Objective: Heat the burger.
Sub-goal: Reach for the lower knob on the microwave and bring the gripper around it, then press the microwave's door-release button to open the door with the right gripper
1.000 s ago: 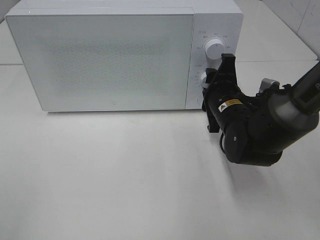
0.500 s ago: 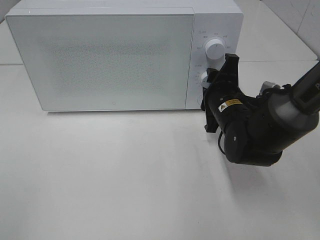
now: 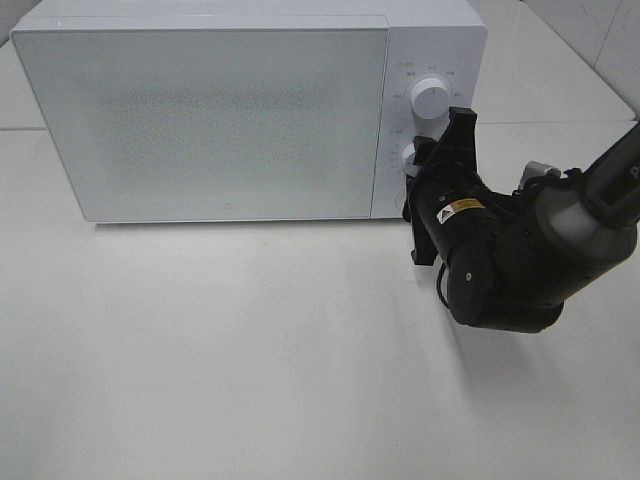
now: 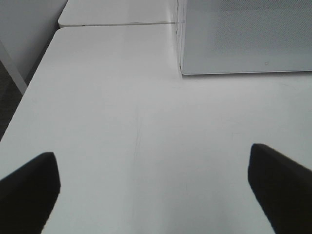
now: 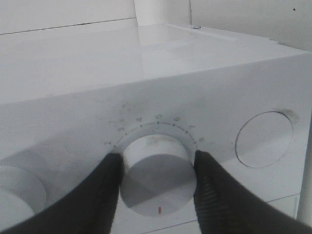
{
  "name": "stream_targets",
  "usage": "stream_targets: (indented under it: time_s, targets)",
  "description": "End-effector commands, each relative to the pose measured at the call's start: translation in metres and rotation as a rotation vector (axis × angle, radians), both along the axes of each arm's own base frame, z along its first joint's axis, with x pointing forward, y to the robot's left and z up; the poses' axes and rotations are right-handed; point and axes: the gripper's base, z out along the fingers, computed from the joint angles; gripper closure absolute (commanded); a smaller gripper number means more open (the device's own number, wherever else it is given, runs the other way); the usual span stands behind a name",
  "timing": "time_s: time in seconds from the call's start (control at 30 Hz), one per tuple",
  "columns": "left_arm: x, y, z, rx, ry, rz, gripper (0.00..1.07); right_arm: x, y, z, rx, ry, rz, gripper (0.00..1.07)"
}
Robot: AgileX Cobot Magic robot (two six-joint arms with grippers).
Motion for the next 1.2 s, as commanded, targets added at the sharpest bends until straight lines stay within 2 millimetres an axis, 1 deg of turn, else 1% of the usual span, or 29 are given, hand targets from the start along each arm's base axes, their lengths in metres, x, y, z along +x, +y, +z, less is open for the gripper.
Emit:
stream_targets:
  time_s: [0.03, 0.07, 0.1, 0.13, 0.17, 0.2, 0.23, 0.27, 0.3, 0.33, 0.37, 0.4, 0.43, 0.47, 0.5, 0.53, 0.57, 0.67, 0.77, 0.8, 0.87, 0.93, 1.0, 1.03, 1.13, 1.2]
  targets:
    - [-0.003, 0.0, -0.001, -0.003, -0.026, 0.004, 0.06, 0.005, -0.001, 0.017, -0.017, -0.14, -0.025, 0.97]
    - [-0.003, 0.0, -0.001, -0.003, -0.026, 0.004, 0.06, 0.005, -0.001, 0.017, -0.028, -0.141, -0.024, 0.95]
    - [-0.003, 0.0, -0.001, -0.003, -0.026, 0.004, 0.06, 0.005, -0.002, 0.016, -0.044, -0.137, -0.03, 0.9]
    - [-0.003, 0.0, -0.001, -0.003, -0.026, 0.004, 0.06, 0.005, -0.002, 0.016, -0.044, -0.137, -0.03, 0.9]
    - [-0.003, 0.0, -0.001, -0.003, -0.026, 0.004, 0.06, 0.005, -0.003, 0.016, -0.046, -0.133, -0.046, 0.83]
    - [-0.003, 0.0, -0.001, -0.003, -0.026, 0.004, 0.06, 0.005, -0.004, 0.016, -0.044, -0.131, -0.056, 0.79]
    - [-0.003, 0.0, -0.001, -0.003, -0.026, 0.004, 0.06, 0.005, -0.004, 0.016, -0.044, -0.131, -0.056, 0.79]
    - [-0.003, 0.0, -0.001, -0.003, -0.026, 0.004, 0.06, 0.005, -0.005, 0.015, -0.041, -0.127, -0.069, 0.7]
    - [-0.003, 0.0, -0.001, -0.003, -0.026, 0.004, 0.06, 0.004, -0.006, 0.015, -0.043, -0.124, -0.069, 0.66]
    - [-0.003, 0.0, -0.001, -0.003, -0.026, 0.004, 0.06, 0.004, -0.006, 0.015, -0.043, -0.124, -0.069, 0.66]
    - [-0.003, 0.0, -0.001, -0.003, -0.026, 0.004, 0.06, 0.004, -0.007, 0.015, -0.042, -0.121, -0.08, 0.56]
    - [-0.003, 0.0, -0.001, -0.003, -0.026, 0.004, 0.06, 0.004, -0.007, 0.014, -0.046, -0.115, -0.084, 0.51]
    - [-0.003, 0.0, -0.001, -0.003, -0.026, 0.004, 0.06, 0.004, -0.007, 0.014, -0.046, -0.115, -0.084, 0.51]
    - [-0.003, 0.0, -0.001, -0.003, -0.026, 0.004, 0.06, 0.004, -0.007, 0.014, -0.053, -0.115, -0.084, 0.4]
    - [-0.003, 0.0, -0.001, -0.003, -0.026, 0.004, 0.06, 0.004, -0.007, 0.014, -0.053, -0.115, -0.084, 0.4]
    - [-0.003, 0.0, -0.001, -0.003, -0.026, 0.004, 0.06, 0.004, -0.007, 0.013, -0.061, -0.108, -0.078, 0.29]
    - [-0.003, 0.0, -0.001, -0.003, -0.026, 0.004, 0.06, 0.004, -0.006, 0.012, -0.07, -0.098, -0.067, 0.26]
    - [-0.003, 0.0, -0.001, -0.003, -0.026, 0.004, 0.06, 0.003, -0.005, 0.011, -0.08, -0.087, -0.045, 0.23]
    - [-0.003, 0.0, -0.001, -0.003, -0.026, 0.004, 0.06, -0.003, -0.005, 0.01, -0.099, -0.077, -0.007, 0.25]
    - [-0.003, 0.0, -0.001, -0.003, -0.026, 0.004, 0.06, -0.008, -0.007, 0.012, -0.11, -0.074, 0.005, 0.27]
    - [-0.003, 0.0, -0.001, -0.003, -0.026, 0.004, 0.06, -0.01, -0.008, 0.014, -0.113, -0.074, 0.009, 0.28]
    - [-0.003, 0.0, -0.001, -0.003, -0.026, 0.004, 0.06, -0.021, -0.01, 0.014, -0.138, -0.059, 0.063, 0.31]
    - [-0.003, 0.0, -0.001, -0.003, -0.026, 0.004, 0.06, -0.023, -0.011, 0.014, -0.142, -0.052, 0.076, 0.31]
    - [-0.003, 0.0, -0.001, -0.003, -0.026, 0.004, 0.06, -0.029, -0.012, 0.014, -0.152, -0.023, 0.107, 0.31]
    - [-0.003, 0.0, -0.001, -0.003, -0.026, 0.004, 0.06, -0.031, -0.012, 0.014, -0.154, -0.012, 0.117, 0.31]
    - [-0.003, 0.0, -0.001, -0.003, -0.026, 0.004, 0.06, -0.042, -0.016, 0.017, -0.174, 0.016, 0.155, 0.31]
